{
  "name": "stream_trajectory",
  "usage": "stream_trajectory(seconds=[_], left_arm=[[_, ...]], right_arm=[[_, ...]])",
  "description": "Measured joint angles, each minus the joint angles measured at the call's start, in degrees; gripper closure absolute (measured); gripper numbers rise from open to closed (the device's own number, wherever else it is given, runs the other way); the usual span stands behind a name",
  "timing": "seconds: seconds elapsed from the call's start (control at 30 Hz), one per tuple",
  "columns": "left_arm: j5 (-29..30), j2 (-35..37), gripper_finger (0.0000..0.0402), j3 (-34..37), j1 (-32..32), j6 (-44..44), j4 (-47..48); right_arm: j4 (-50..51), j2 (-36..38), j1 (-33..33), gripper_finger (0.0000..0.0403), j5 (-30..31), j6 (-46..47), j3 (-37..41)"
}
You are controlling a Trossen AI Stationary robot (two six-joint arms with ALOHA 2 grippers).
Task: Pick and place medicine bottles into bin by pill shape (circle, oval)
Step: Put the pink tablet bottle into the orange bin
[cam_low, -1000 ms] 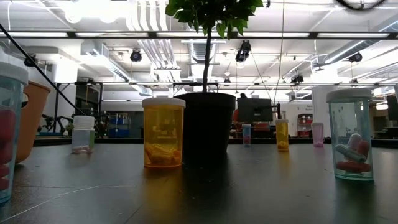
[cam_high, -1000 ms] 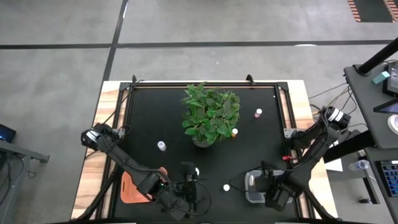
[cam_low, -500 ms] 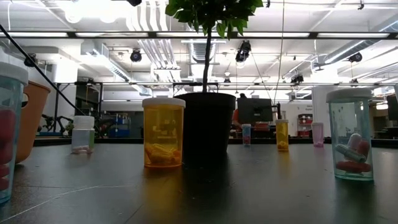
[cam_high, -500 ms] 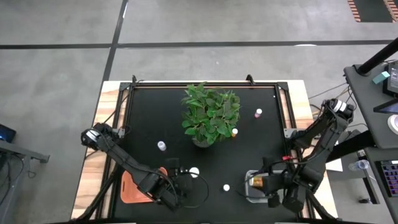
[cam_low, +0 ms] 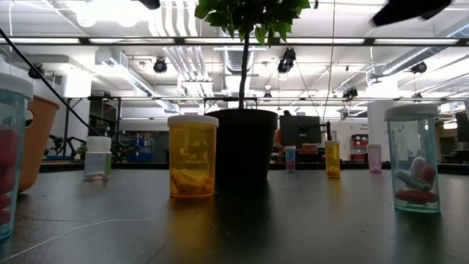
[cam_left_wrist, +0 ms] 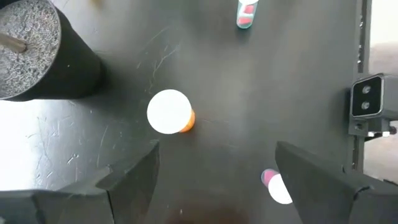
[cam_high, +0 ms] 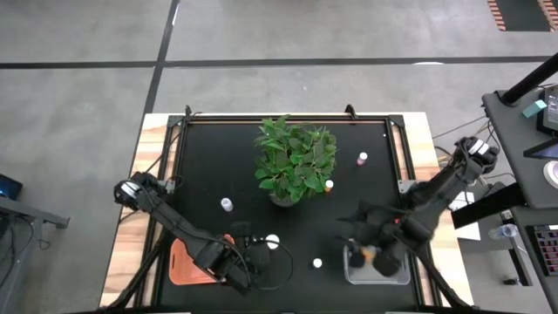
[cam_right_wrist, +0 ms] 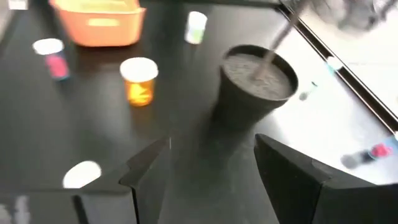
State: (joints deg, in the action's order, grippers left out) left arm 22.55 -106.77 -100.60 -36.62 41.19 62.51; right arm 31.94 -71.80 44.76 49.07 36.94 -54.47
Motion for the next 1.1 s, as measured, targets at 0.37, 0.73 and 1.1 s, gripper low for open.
stream_trajectory(seconds=[0.37,0.73,1.1], left_arm=[[1.36,2.28,0.0102,0.0,-1.45,-0.09,2.03],[6.79,4.39,0.0102,0.04,-3.17,-1.48,2.99],[8.31,4.42,0.0102,0.45,-3.17,-1.45,2.97]], right_arm=[[7.46,8.89,-18.81,0.0179,-5.22,-1.32,0.2],[24.03,18.95,-28.49,0.0179,-5.54,8.99,2.74],[24.11,20.75,-28.42,0.0179,-7.91,10.33,7.58]])
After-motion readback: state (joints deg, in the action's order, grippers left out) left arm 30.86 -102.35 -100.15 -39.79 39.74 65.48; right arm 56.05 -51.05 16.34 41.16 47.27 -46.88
